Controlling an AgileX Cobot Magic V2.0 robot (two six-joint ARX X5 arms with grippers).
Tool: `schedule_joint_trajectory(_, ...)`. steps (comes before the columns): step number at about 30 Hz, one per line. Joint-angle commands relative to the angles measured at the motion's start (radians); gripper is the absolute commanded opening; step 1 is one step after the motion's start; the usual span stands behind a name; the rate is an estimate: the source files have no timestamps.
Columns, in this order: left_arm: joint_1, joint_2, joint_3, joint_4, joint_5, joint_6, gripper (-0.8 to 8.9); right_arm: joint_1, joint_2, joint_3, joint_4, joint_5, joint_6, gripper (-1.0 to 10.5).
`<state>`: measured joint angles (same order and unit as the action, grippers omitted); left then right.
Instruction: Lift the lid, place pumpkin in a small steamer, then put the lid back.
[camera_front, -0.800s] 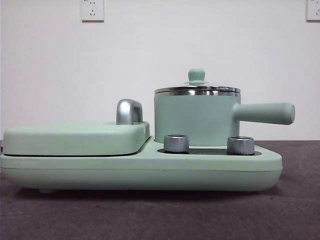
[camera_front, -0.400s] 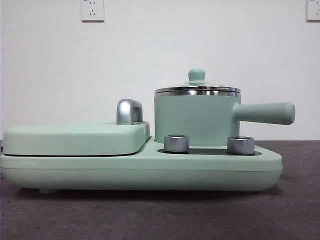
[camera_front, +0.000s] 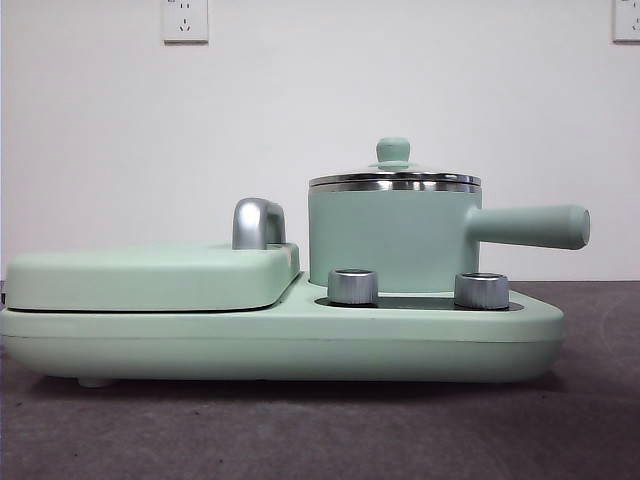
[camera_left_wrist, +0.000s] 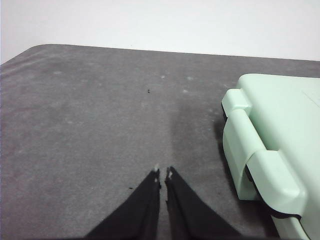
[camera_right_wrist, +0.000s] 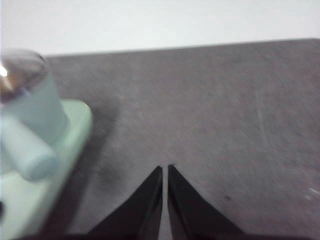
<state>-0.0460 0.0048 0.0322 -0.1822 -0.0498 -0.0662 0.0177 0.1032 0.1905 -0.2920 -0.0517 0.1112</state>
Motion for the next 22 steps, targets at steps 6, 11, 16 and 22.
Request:
schedule_joint_trajectory(6, 0.001, -0.002, -0.019, -0.005, -0.006, 0.013, 0.24, -0.023, -0.099, -0.09, 0.033, 0.027, -0.119, 0.1)
schedule_joint_trajectory(11, 0.001, -0.002, -0.019, -0.005, -0.006, 0.014, 0.24, -0.023, -0.1, -0.154, 0.053, 0.027, -0.127, 0.1)
schedule_joint_trajectory(16, 0.001, -0.002, -0.019, -0.005, -0.006, 0.013, 0.24, -0.023, -0.1, -0.17, 0.092, 0.045, -0.128, 0.1)
schedule_joint_trajectory(22, 0.001, -0.002, -0.019, -0.005, -0.006, 0.013, 0.24, -0.023, -0.1, -0.172, 0.098, 0.067, -0.094, 0.1)
